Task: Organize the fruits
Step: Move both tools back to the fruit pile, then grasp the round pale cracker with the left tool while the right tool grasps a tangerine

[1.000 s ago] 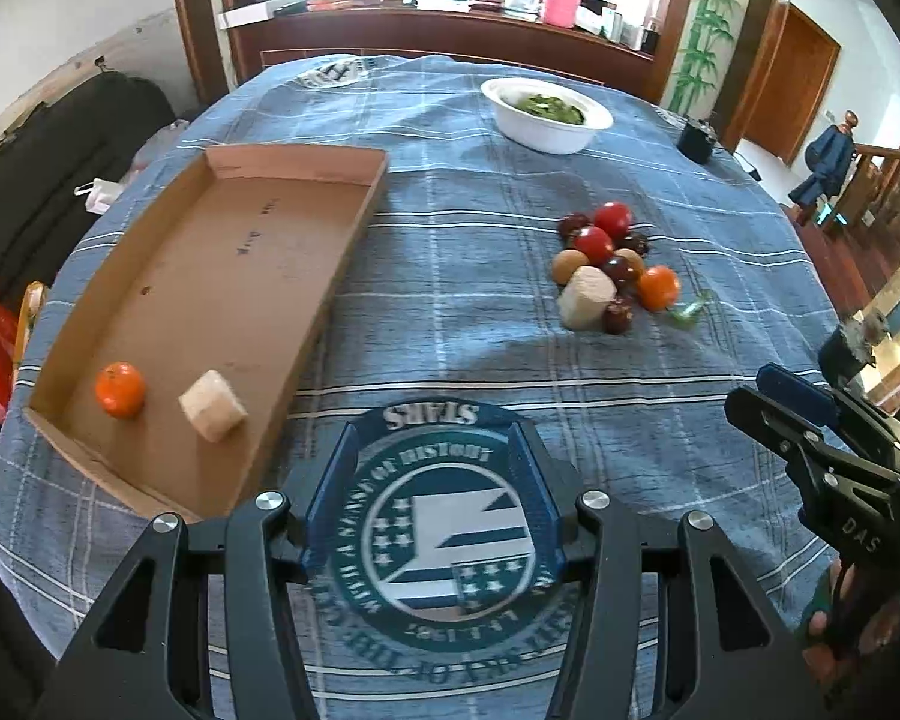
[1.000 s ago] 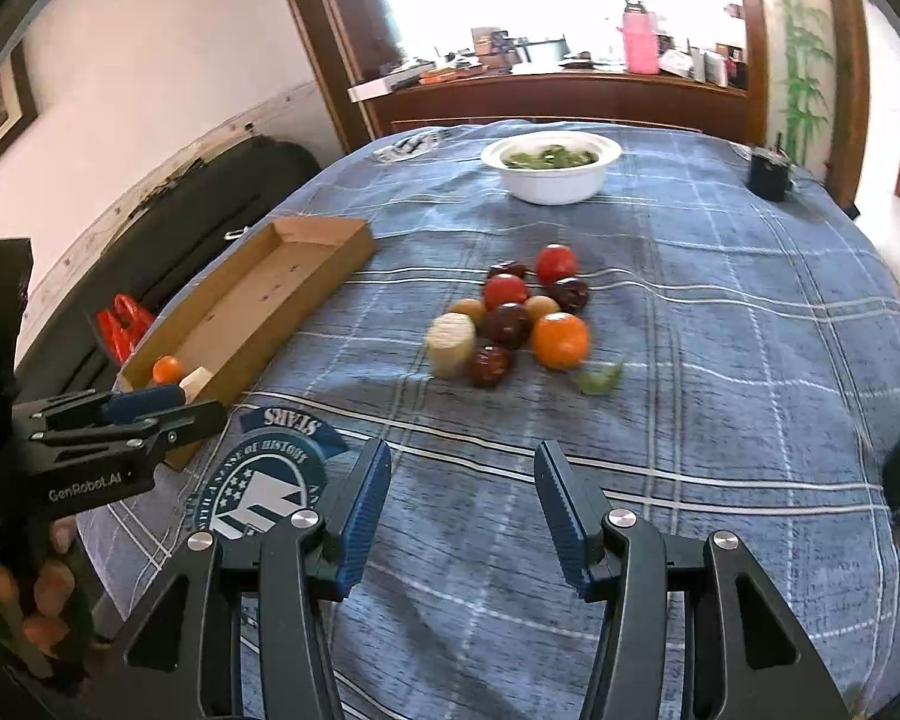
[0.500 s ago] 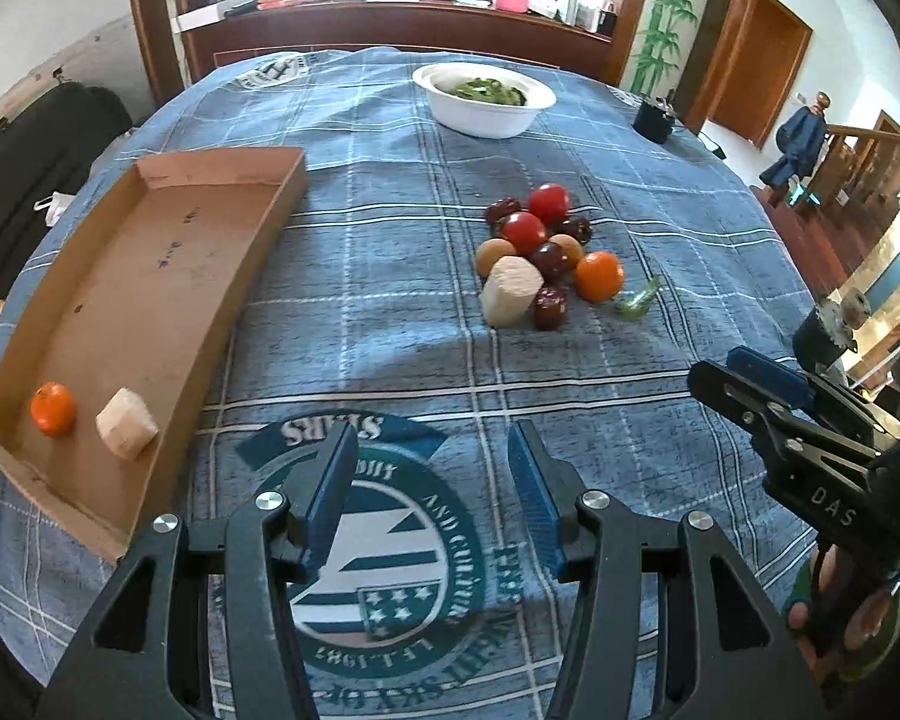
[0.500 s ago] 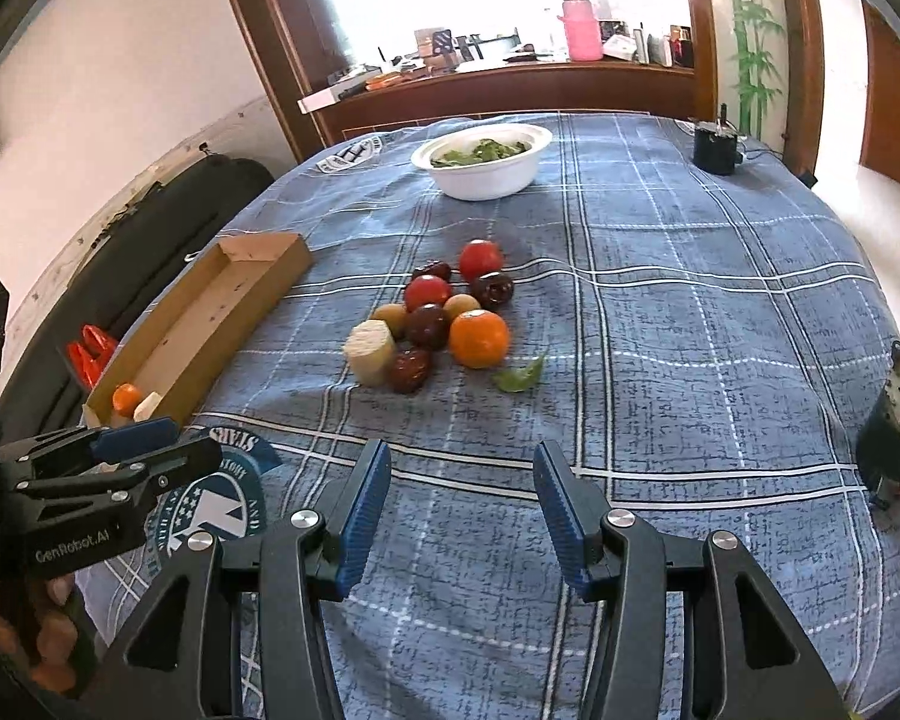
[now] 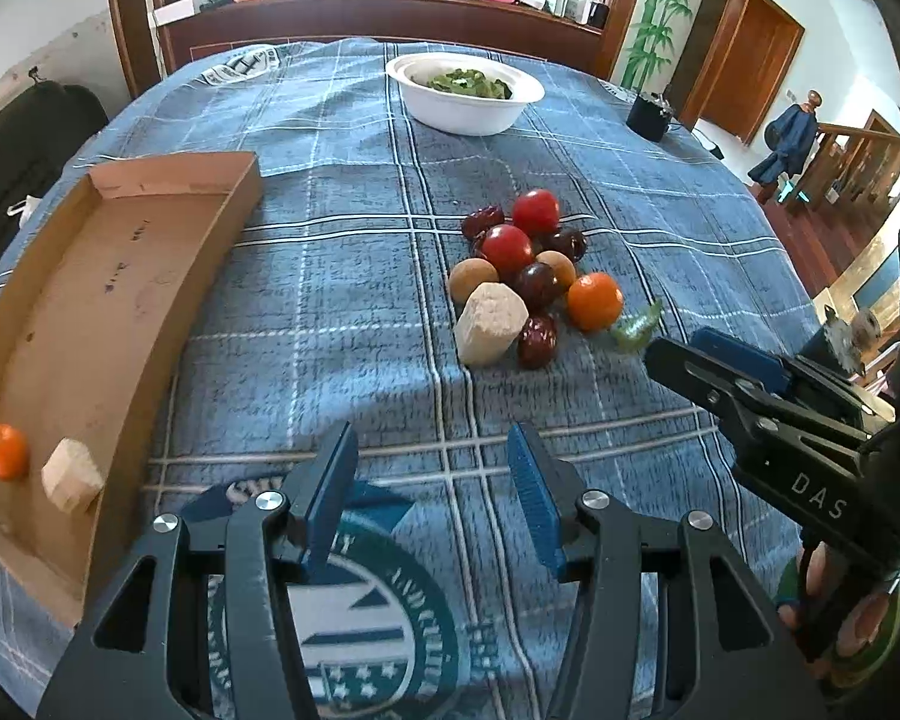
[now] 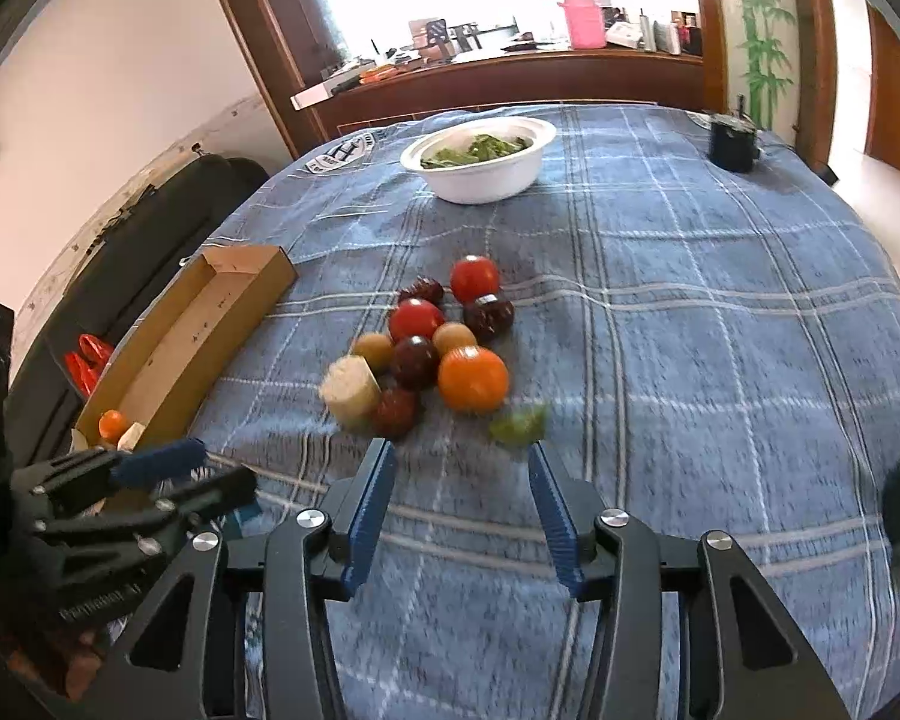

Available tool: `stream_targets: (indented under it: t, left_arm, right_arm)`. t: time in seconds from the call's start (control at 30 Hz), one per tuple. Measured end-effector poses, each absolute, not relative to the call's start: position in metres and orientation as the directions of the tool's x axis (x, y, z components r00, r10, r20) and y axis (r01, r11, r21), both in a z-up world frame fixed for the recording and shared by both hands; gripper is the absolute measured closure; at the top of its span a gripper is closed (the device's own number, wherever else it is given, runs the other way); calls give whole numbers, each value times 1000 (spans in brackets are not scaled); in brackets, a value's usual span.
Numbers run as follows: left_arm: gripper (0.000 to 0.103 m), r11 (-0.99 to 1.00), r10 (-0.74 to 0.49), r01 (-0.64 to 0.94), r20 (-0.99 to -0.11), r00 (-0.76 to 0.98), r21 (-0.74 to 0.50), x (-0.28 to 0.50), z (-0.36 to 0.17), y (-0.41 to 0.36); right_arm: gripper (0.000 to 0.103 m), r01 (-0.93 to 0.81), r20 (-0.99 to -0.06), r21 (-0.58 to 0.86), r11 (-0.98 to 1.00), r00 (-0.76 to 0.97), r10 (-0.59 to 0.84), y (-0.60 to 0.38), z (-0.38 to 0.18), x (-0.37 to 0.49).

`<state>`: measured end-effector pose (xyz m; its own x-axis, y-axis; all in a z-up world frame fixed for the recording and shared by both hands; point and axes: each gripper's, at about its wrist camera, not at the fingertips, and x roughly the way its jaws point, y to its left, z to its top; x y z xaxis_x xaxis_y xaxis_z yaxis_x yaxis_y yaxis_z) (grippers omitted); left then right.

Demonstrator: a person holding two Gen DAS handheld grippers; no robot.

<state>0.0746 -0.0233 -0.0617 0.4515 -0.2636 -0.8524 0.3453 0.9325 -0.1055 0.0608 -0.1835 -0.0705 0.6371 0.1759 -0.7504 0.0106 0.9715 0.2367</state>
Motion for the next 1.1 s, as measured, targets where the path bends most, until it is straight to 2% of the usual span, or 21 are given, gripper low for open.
stream_targets:
  t: [0.33,0.43,0.53,0.83,0.9,0.93,1.1]
  left_arm:
    - [53,917,-323,355,-859,397,-181,107,-76,-42]
    - [53,917,-322,355,-861,394,-181,115,-79,-48]
    - [53,918,-322,350,-864,388,-185,124,-82,-54]
    - [53,914,-342,350,-857,385,-208,137,-89,-65]
    - [63,911,-356,349,-850,388,-222,138,-89,-63]
    - [72,909,-363,348,-848,387,-231,138,-88,-62]
    - [73,908,-368,348,-843,393,-234,135,-85,-57]
  right_arm:
    - [56,-2,-783,232,973,593,188,-183,-88,113]
    - [66,3,-795,269,963,565,221,-188,-100,124]
    - [67,-3,-790,305,953,558,254,-194,-105,127]
    - [67,30,-758,319,947,608,236,-214,-88,106]
    - [67,33,-755,319,947,612,233,-216,-85,100]
    - [67,34,-754,319,947,615,232,-217,-84,98]
    - [67,40,-750,322,946,620,229,-217,-81,88]
